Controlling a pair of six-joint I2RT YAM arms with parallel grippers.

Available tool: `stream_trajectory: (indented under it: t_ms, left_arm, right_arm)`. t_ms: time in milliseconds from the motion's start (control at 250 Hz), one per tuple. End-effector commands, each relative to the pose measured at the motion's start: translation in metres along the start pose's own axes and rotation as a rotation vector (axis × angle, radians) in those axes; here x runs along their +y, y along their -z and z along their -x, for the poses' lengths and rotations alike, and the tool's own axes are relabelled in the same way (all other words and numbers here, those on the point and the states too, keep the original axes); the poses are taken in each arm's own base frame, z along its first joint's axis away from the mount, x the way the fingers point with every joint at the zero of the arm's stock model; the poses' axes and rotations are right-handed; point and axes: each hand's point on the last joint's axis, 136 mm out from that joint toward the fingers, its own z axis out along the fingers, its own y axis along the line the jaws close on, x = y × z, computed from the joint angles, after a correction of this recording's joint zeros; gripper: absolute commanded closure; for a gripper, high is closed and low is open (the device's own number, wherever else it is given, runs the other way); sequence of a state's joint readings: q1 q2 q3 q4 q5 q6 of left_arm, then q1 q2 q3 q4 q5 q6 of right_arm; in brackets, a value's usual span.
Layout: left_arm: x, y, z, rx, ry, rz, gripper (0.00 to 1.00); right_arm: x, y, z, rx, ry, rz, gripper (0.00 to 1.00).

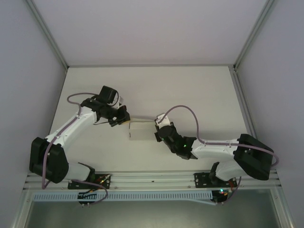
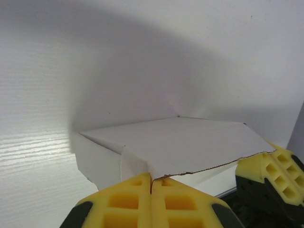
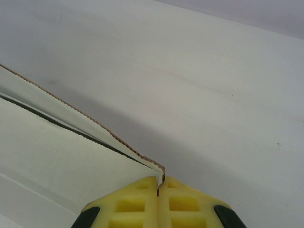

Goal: Assemble paper box

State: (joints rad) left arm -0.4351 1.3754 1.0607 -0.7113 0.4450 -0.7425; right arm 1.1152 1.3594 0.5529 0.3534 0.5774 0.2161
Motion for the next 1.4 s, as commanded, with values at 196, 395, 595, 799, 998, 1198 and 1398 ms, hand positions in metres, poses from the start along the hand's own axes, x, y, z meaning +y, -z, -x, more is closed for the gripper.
stream_trajectory:
  t_ms: [196,395,595,799,998,1198,1398]
  left_arm:
    - [-0.034,0.011,0.002,0.032,0.044,-0.198,1.00]
    - [-0.008,0.012,-0.008,0.007,-0.118,-0.030,1.00]
    - [0.019,-0.018,-0.047,-0.008,-0.245,0.100,1.00]
    - [0.023,-0.019,-0.070,-0.129,-0.317,0.139,1.00]
    - [0.034,-0.035,-0.095,-0.101,-0.356,0.145,0.99]
    - [0.053,-0.040,-0.096,-0.108,-0.360,0.249,1.00]
    - [0.049,-0.030,-0.086,-0.169,-0.348,0.263,1.00]
  right_arm:
    - [0.020,0.003,-0.025,0.061,0.122,0.064,1.00]
    - [0.017,0.005,-0.026,0.052,0.116,0.056,1.00]
    - [0.020,0.005,-0.028,0.051,0.108,0.058,1.00]
    - [0.026,0.016,-0.030,0.035,0.129,0.065,1.00]
    - [0.030,0.023,-0.037,0.033,0.164,0.080,1.00]
    - [0.034,0.027,-0.047,0.075,0.122,0.122,0.95]
    - [0.025,0.035,-0.033,0.095,0.069,0.098,0.73]
